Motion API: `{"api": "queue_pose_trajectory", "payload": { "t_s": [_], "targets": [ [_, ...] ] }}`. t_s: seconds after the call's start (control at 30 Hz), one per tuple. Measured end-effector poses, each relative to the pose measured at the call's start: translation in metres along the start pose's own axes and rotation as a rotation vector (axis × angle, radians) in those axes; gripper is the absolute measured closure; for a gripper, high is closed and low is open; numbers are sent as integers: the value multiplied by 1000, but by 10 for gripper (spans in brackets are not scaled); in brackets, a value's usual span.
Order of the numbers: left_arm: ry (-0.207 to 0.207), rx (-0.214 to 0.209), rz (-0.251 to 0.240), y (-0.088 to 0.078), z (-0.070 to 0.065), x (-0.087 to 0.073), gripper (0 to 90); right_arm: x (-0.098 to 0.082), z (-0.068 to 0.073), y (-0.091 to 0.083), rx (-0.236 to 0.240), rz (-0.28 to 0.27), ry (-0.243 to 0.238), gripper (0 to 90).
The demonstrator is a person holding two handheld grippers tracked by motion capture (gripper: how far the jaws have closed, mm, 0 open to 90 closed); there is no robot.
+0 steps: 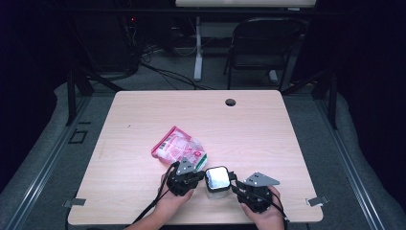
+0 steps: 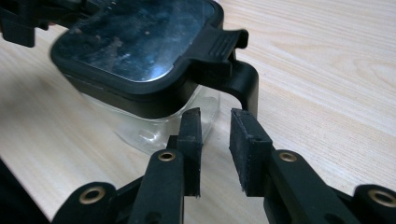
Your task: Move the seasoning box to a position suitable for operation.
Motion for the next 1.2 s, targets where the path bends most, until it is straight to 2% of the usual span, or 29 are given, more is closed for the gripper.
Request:
{"api": "queue_pose_trajectory", "payload": {
  "t_s": [0.23,0.3,0.33,0.4,0.47,0.53,0.8,0.9,1.0,1.13,1.2],
  "targets": [
    [-3,-13,31,-10,-6,-5,884,0,6,-6,34,8,-3,729],
    [4,-9,34,-11,-8,-4,887,0,7,-6,40,8,-2,730],
    [33,6,26,-12,-8,-2,887,0,9,-5,45,8,-5,729],
    [42,10,24,-12,-8,-2,887,0,10,-5,46,12,-8,730],
    [47,-5,16,-13,-7,-1,886,1,11,-5,43,12,-11,731],
    [31,-13,-3,-12,-6,1,875,1,13,-4,56,8,-5,733],
    [10,-26,-14,-16,-4,4,858,2,16,-6,71,18,-5,742],
    [10,-24,-21,-19,-3,6,857,6,16,-11,80,5,10,743],
    [3,-30,-30,-22,-2,8,857,10,15,-18,90,-8,43,749],
    [-7,-31,-43,-26,1,12,857,17,9,-25,70,-37,75,769],
    [-11,-43,-56,-28,1,14,853,20,5,-28,52,-36,75,785]
  ]
}}
Point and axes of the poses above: each handheld gripper's, and its own axes: y roughly forward along the jaws, x roughly out of its top, z roughly to its left, the point moved 10 cm from there along y, roughly forward along the jaws, and after that the axes turned 2 degrees about x, right-handed, at the moved point
